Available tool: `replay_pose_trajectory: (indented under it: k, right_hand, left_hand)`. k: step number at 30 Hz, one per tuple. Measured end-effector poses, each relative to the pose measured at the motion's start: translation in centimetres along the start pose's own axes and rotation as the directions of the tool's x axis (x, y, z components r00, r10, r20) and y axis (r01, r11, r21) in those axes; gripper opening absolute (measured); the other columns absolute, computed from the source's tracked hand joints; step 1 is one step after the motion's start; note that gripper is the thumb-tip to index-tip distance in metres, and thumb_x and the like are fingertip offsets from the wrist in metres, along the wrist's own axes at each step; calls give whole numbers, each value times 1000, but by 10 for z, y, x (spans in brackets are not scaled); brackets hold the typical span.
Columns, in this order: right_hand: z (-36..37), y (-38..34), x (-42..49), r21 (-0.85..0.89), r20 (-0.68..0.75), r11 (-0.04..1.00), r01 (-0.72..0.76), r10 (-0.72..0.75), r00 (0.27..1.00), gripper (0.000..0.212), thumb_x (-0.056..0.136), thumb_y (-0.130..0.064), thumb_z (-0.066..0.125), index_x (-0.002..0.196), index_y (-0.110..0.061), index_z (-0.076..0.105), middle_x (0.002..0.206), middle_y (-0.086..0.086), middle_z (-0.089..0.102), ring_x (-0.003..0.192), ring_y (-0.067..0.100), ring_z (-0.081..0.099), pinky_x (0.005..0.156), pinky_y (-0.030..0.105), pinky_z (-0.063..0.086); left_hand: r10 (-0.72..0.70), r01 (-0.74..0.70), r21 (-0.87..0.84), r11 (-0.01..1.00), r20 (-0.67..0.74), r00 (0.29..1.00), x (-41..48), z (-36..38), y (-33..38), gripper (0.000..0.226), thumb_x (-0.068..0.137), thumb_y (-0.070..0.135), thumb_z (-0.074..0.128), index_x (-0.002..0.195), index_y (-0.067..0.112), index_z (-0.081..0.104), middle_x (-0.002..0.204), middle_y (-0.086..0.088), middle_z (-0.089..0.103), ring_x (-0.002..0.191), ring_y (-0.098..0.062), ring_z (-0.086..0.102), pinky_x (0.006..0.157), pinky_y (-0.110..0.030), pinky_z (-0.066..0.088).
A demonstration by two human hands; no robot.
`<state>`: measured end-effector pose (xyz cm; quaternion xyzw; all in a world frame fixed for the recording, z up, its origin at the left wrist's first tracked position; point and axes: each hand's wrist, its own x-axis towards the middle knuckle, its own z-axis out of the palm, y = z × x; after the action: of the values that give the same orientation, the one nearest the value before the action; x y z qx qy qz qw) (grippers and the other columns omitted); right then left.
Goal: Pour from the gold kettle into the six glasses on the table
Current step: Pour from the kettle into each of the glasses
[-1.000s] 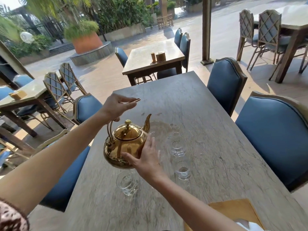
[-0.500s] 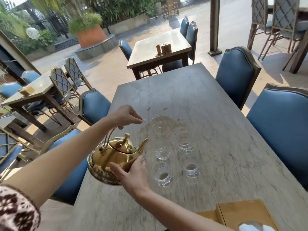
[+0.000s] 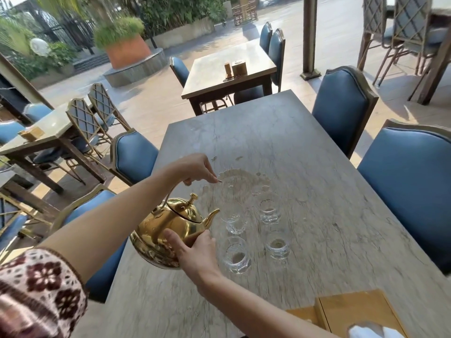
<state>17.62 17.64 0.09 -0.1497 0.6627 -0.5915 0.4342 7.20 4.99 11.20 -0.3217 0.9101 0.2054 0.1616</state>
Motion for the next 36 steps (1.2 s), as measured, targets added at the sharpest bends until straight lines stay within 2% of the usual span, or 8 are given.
replay_pose_trajectory:
  k: [2, 5, 9, 17, 21, 25, 30, 36]
  right_hand:
    - [0, -1, 0, 6, -8, 1000, -5, 6, 1000, 105, 57, -84, 63, 128, -10, 46, 127, 7, 46, 125, 26, 50, 111, 47, 44]
    - [0, -2, -1, 17, -25, 1000, 1, 0, 1000, 101, 58, -84, 62, 126, -10, 47, 127, 8, 49, 123, 27, 52, 110, 48, 45]
    - [-4, -5, -2, -4, -49, 1000, 6, -7, 999, 117, 47, -94, 56, 126, -9, 47, 130, 11, 50, 125, 29, 52, 109, 49, 46]
    - [-12, -7, -1, -17, -48, 1000, 20, -20, 999, 116, 61, -89, 57, 137, -3, 41, 138, 15, 42, 134, 31, 40, 115, 49, 38]
    - [-17, -8, 0, -38, -61, 999, 27, -29, 998, 90, 73, -77, 62, 126, -7, 46, 131, 11, 45, 127, 27, 42, 113, 46, 40]
    - [-22, -10, 1, -87, -87, 996, 32, -39, 995, 89, 73, -79, 60, 125, -8, 47, 130, 9, 45, 127, 26, 41, 113, 46, 39]
    - [-23, -9, 1, -92, -90, 996, 21, -29, 995, 92, 74, -79, 59, 130, -7, 45, 134, 10, 43, 130, 26, 38, 115, 45, 36]
    - [-23, -10, 0, -74, -86, 997, 17, -23, 996, 82, 78, -76, 58, 124, -9, 48, 130, 8, 44, 126, 23, 39, 114, 43, 37]
  left_hand:
    - [-5, 5, 10, 1000, 21, 1000, 3, 1, 4, 35, 83, 21, 71, 112, 1, 70, 56, -2, 41, 42, -11, 31, 36, -20, 31]
    - [0, -2, 44, 999, 33, 999, 5, 2, 9, 36, 84, 21, 70, 114, 2, 69, 56, -1, 44, 43, -10, 34, 36, -19, 32]
    - [11, -14, 61, 998, 51, 999, 9, 2, 11, 36, 84, 20, 70, 113, -1, 69, 52, -1, 41, 38, -9, 33, 32, -18, 32]
    - [-5, 1, 58, 998, 63, 998, 16, -1, 19, 35, 85, 19, 69, 112, -2, 68, 51, -1, 39, 38, -9, 31, 33, -18, 32]
    - [-12, 9, 46, 999, 62, 998, 17, -3, 22, 37, 85, 18, 69, 112, -6, 66, 50, -1, 37, 35, -8, 30, 34, -18, 31]
    - [-14, 13, 27, 1000, 39, 999, 19, -5, 21, 37, 85, 18, 68, 113, -6, 66, 50, 0, 37, 34, -7, 30, 33, -16, 31]
    - [-17, 15, 27, 1000, 50, 999, 20, -3, 22, 18, 85, 18, 69, 99, 8, 65, 51, -1, 36, 38, -9, 30, 33, -17, 30]
    - [-42, 37, 71, 997, 58, 997, 25, 0, 22, 16, 84, 18, 70, 93, 10, 60, 53, -2, 36, 40, -11, 30, 33, -17, 30]
